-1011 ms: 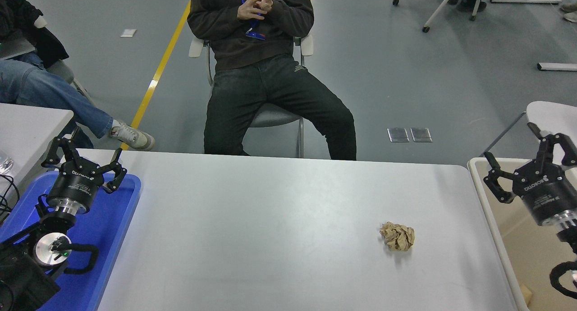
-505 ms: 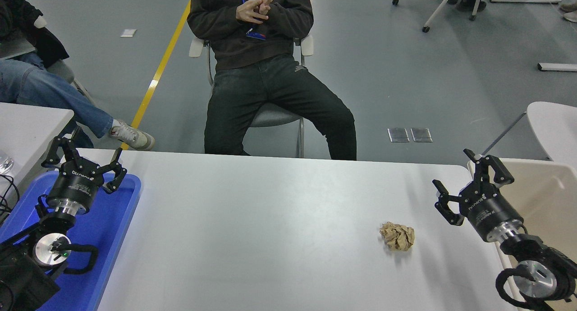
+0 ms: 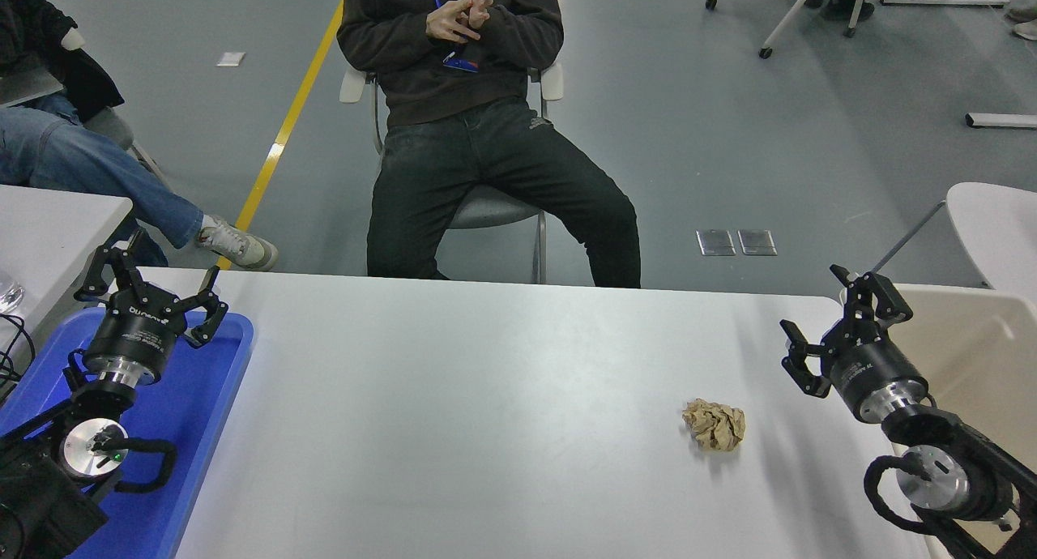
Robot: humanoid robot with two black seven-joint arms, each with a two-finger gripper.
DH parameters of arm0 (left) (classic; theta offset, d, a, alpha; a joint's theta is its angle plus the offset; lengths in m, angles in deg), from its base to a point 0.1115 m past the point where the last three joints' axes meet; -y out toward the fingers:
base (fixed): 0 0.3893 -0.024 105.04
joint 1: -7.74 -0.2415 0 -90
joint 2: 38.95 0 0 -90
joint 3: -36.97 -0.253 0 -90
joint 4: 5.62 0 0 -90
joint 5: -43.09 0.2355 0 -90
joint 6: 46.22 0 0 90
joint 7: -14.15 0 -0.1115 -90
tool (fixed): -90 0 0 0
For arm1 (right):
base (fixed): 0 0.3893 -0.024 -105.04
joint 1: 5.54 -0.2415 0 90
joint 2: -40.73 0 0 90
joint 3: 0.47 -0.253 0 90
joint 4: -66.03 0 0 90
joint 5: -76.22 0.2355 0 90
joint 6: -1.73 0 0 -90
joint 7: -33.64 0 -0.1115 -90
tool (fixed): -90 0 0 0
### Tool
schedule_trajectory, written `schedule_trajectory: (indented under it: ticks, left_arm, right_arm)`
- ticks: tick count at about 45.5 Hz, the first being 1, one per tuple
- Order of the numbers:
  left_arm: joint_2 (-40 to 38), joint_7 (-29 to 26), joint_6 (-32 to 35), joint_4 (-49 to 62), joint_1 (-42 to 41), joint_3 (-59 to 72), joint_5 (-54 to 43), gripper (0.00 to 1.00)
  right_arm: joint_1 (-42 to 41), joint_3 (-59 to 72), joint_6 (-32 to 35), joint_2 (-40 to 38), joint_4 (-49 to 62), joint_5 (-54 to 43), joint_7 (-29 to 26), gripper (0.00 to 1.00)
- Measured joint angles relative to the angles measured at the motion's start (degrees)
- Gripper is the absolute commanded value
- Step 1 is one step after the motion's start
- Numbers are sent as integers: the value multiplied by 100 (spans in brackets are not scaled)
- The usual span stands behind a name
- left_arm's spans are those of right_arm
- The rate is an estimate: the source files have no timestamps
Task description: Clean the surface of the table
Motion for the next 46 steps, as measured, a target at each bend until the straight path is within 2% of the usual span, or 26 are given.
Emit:
schedule_trajectory:
  ticks: [17, 46]
  left_arm:
    - [0, 0, 0, 1, 0, 0, 0, 100]
    - [0, 0, 0, 3, 0, 0, 0, 100]
  right_arm:
    - [-159, 6, -34, 307, 392, 6, 731, 99]
    - [-398, 443, 119, 424, 689, -19, 1050, 99]
